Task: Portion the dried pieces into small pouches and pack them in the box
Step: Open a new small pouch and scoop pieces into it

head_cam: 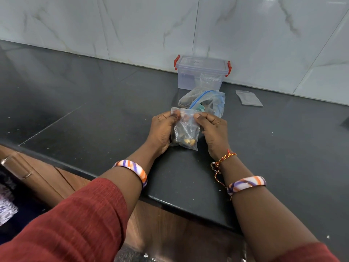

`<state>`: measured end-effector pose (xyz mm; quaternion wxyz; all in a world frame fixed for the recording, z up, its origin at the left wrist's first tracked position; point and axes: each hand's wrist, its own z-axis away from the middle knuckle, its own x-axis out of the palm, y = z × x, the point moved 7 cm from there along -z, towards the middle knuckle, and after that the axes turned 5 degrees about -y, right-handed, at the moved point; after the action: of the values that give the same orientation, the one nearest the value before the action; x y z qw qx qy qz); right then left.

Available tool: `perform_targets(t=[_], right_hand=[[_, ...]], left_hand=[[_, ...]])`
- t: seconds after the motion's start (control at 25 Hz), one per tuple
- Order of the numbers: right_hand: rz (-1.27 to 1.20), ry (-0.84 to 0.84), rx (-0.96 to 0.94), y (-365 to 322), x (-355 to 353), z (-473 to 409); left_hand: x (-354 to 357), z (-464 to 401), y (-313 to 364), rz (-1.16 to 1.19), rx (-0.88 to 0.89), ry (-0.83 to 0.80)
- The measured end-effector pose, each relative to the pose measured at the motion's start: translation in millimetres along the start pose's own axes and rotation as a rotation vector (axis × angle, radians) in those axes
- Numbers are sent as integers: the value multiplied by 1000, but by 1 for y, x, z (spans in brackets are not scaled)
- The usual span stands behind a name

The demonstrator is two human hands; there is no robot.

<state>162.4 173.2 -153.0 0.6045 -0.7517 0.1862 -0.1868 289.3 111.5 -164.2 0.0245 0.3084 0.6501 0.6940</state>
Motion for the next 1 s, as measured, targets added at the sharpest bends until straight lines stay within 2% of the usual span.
perform_targets(t=[0.2,0.4,0.72,0.88,1.0], right_hand=[[-20,-12,19,-3,0,3],[-9,-108,-21,-8,6,6],[88,-112,16,0,10,0],[-7,-95,65,2,9,0],[-32,-92,64,0,14,1]], left_hand=[[2,2,2,36,19,-55],[3,4,6,-27,72,-71],[2,2,4,-144,68,-25],[1,3,2,-46,2,10],[1,2,-2,120,-67,0]])
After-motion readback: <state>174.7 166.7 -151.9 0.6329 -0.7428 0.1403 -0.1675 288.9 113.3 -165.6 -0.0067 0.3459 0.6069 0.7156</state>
